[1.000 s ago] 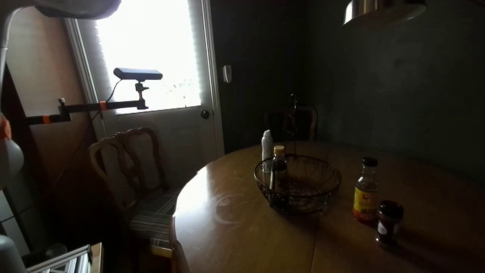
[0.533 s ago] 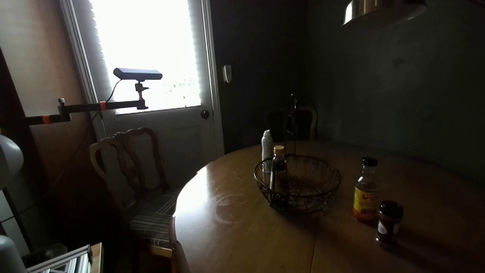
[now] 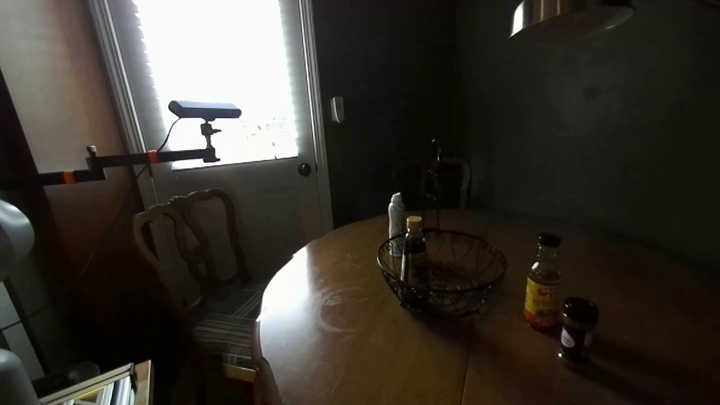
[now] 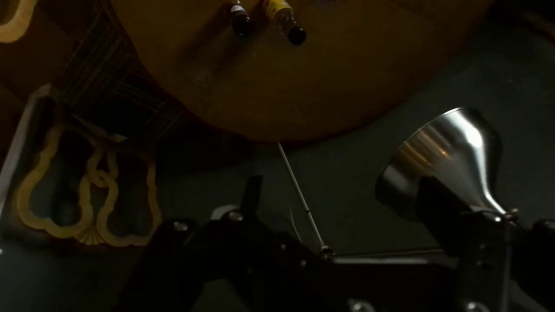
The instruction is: Adjust the lamp.
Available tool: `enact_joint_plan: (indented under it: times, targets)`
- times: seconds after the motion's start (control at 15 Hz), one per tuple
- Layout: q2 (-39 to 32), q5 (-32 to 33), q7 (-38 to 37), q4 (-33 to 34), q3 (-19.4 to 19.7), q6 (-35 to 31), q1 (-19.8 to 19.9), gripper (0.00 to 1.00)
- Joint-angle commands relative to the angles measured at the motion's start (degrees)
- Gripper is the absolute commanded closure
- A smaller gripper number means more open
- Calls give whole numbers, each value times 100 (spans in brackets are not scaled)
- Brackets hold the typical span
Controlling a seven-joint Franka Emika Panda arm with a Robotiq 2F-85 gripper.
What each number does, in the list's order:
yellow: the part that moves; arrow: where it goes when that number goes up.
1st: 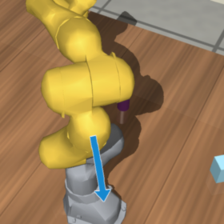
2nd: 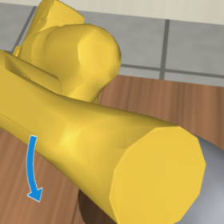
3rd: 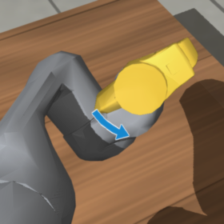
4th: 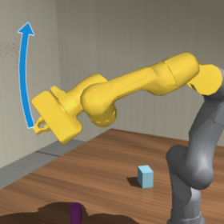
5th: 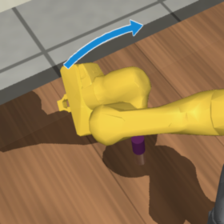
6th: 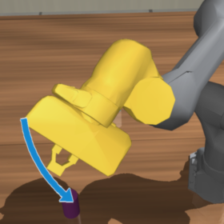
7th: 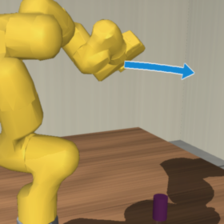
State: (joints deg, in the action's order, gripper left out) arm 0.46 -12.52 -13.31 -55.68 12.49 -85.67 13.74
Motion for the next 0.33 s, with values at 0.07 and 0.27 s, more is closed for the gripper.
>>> enact_joint_plan:
  times: [0.07,0.27]
  targets:
    - [308,5,483,-362,-39,-260,-24,0]
    - [512,5,691,-685,-53,-379,-35,0]
